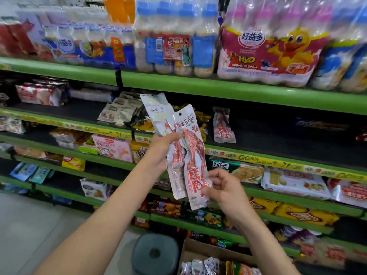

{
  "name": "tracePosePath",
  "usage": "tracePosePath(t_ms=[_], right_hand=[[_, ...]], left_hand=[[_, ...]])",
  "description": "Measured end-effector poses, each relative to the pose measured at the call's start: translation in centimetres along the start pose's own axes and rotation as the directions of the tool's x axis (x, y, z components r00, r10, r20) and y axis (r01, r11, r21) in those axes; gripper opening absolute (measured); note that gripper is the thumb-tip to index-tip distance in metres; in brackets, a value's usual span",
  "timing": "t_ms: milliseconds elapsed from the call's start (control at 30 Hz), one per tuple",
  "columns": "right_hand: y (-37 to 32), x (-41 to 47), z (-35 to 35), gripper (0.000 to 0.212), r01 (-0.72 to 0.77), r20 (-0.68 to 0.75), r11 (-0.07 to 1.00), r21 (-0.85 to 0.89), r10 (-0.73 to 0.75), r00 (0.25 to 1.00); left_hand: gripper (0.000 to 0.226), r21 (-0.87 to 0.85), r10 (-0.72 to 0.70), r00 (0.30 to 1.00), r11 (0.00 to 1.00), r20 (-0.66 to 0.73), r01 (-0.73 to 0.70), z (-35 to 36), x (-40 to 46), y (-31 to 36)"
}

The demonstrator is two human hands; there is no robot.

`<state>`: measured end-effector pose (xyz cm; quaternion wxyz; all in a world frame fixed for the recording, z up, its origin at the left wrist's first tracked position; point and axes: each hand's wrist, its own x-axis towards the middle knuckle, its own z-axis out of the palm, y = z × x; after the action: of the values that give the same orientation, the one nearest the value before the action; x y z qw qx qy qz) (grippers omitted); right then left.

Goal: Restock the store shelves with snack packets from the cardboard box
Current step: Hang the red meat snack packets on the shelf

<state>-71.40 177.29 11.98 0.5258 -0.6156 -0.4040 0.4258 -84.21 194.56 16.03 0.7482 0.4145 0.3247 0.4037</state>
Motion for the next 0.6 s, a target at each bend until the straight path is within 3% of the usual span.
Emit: tracePosePath(t_ms=[267,600], right_hand=[[0.4,4.0,1.5,0.048,-0.002,0.04,1.0,0.018,0.001,0.999],[1.2,6.6,3.8,0.044,-0.025,-0.023,0.998,0.055,0.026,0.999]], left_hand=[[0.02,-0.011,-0.046,0.998,0.999,0.047,0.047,-2.4,5.0,1.0],[0.026,-0.006,-0.066,0.988,0.998,0.14,0.068,-4.1,8.4,1.6]])
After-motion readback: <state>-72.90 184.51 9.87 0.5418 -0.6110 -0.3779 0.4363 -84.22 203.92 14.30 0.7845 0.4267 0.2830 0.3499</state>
